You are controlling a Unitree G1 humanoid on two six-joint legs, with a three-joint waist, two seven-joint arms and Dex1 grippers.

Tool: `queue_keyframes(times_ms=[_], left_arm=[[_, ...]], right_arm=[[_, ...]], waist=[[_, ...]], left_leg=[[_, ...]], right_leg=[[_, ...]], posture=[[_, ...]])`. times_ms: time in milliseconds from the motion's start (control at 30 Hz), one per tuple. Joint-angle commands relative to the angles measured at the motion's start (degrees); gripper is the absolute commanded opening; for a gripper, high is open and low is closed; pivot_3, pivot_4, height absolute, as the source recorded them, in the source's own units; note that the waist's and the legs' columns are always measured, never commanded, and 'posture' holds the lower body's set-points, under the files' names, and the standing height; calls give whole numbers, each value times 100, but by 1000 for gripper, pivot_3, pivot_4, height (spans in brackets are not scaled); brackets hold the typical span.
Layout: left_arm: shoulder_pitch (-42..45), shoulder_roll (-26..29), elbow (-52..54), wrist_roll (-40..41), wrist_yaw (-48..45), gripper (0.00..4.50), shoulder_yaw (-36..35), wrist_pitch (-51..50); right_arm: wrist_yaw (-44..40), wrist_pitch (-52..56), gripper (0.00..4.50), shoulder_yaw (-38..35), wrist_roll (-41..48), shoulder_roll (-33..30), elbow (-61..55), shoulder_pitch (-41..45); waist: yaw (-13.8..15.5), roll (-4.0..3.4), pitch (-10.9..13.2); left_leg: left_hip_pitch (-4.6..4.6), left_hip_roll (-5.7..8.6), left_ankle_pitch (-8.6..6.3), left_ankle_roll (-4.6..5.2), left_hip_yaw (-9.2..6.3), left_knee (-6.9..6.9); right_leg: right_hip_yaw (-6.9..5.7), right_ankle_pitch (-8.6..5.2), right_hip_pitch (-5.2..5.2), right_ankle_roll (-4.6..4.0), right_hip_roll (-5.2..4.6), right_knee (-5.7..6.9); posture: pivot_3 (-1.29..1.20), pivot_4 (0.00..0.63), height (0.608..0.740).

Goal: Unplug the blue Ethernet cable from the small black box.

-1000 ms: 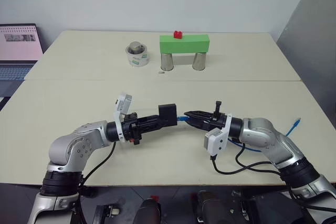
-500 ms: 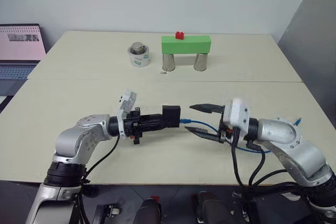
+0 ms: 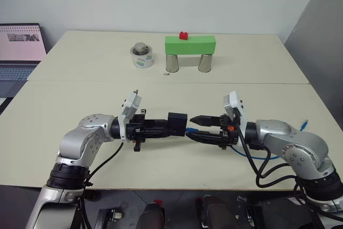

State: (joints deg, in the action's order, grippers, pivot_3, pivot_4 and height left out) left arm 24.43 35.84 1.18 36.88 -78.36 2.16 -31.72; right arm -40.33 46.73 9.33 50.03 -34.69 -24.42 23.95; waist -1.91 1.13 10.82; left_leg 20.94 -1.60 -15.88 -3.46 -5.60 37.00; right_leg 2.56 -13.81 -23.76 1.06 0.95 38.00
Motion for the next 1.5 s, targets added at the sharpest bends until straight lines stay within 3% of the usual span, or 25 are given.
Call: queue_keyframes(times_ms=[33,933,1033,1267,1333,1500], left_arm=[[53,41,141,-21,-83,759,-15,133],[19,53,336,-88,-9,759,45,155],[30,22,369,-30,65,759,-2,94],[123,56,292,3,79,759,-49,74],[116,59,289,9,66,759,-47,84],[96,59,353,-30,18,759,20,92]], right_arm=[[-163,5,2873,-29,-107,65,-27,167],[-566,156,2873,109,-601,249,83,245],[-597,138,2433,139,-675,228,107,255],[-789,113,638,188,-839,133,167,251],[-824,126,368,173,-863,141,160,248],[-918,189,359,122,-832,130,158,264]], waist=[[0,0,0],[-1,0,0],[-1,0,0],[-2,0,0],[-2,0,0],[-2,0,0]], left_leg=[[0,0,0,0,1,0],[2,0,0,0,1,-2],[2,0,0,0,0,-3],[2,0,0,0,0,-3],[2,0,0,0,0,-3],[3,0,0,0,0,-3]], right_leg=[[1,0,0,0,0,0],[0,0,-2,1,0,-2],[0,0,-3,1,0,-3],[0,0,-4,1,0,-2],[0,0,-4,1,0,-3],[0,0,-4,1,0,-3]], posture=[[0,150,740],[0,150,740],[0,150,740],[0,150,740],[0,150,740],[0,150,740]])
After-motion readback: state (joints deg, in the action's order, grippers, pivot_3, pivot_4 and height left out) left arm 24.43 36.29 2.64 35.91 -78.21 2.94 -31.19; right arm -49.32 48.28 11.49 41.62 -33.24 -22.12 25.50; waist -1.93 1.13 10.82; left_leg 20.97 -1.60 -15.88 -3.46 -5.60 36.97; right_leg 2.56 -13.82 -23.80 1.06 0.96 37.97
